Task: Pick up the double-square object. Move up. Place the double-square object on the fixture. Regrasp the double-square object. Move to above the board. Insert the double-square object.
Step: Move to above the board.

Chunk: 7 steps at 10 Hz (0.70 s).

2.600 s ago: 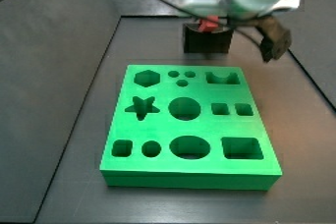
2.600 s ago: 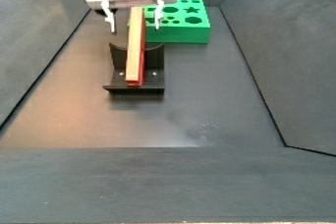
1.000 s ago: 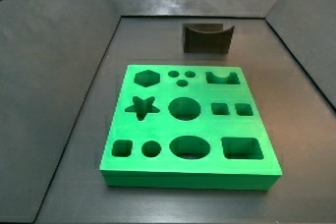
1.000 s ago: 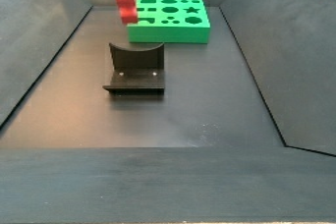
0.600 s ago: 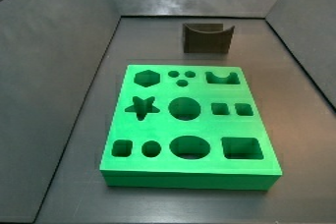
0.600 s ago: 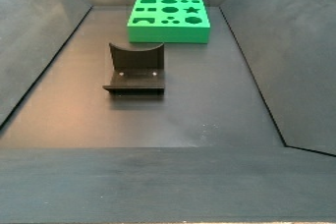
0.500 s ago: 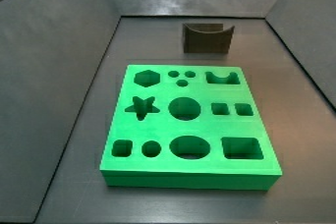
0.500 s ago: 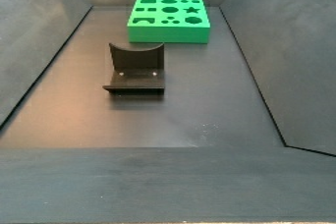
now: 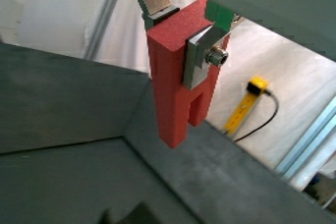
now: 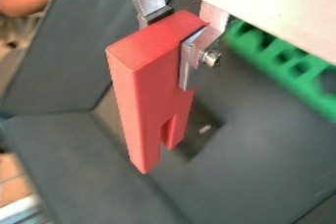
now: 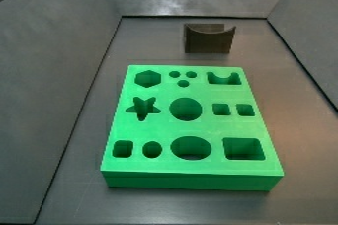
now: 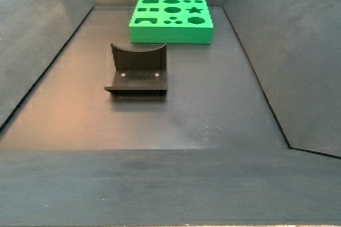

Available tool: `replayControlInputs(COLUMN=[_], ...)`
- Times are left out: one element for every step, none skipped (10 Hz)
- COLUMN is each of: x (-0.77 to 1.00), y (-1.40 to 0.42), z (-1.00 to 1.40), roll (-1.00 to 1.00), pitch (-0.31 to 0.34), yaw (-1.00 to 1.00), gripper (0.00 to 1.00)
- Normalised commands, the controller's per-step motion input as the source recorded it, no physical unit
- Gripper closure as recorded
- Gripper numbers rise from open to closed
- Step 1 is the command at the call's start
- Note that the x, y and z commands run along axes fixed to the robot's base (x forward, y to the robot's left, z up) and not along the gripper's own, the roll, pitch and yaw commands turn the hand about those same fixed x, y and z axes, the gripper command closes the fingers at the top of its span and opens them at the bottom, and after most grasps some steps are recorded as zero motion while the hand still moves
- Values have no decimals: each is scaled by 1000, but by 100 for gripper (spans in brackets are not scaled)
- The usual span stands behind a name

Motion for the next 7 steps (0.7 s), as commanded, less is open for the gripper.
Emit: replayControlInputs(x=[-625,-631,-661,-680,-500,-312,-188], y=[-1000,-1000,-1000,-988,-668,-361,-184], z=[96,100,93,98,71,29,18], roll=[-1000,-1000,-1000,-1000,-1000,-1000,-1000], pitch=[-41,-39,-33,-29,-32,-31,-23], yaw=[-108,-110,-113,-114,-115,-110,-104], gripper=[100,100,100,100,100,100,100])
